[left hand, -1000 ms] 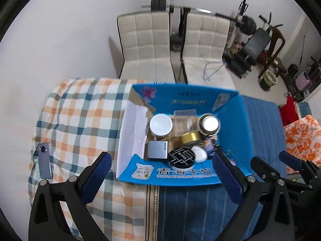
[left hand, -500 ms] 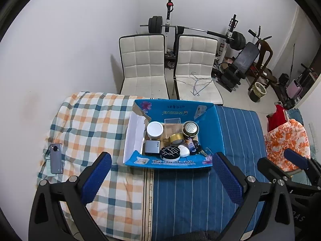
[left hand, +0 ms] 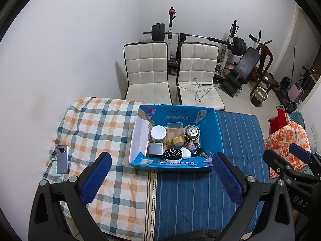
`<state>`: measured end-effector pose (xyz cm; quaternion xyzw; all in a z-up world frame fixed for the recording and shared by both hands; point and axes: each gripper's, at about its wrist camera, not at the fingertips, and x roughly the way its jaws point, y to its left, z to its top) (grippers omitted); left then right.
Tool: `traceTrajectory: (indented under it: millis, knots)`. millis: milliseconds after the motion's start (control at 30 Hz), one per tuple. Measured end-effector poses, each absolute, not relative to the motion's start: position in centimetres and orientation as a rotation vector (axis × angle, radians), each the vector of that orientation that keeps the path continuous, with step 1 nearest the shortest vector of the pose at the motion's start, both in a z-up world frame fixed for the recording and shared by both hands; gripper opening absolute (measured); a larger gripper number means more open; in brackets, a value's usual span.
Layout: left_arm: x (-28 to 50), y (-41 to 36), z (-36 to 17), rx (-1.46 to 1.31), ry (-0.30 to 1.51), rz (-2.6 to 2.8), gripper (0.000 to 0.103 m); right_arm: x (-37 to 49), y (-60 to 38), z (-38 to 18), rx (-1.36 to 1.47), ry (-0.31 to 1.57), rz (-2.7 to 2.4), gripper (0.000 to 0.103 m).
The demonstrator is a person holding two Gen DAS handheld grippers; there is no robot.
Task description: Organize rigid objects
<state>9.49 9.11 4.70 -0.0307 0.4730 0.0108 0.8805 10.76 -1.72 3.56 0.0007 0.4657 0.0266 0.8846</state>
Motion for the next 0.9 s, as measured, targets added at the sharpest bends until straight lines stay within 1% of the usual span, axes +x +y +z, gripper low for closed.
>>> traceTrajectory:
  millis: [900]
  knots:
    - [9.48,9.34,3.94,-0.078,1.012,0.036,0.103,11.04,-2.31,2.84,-0.013,0.982,0.031,0.091]
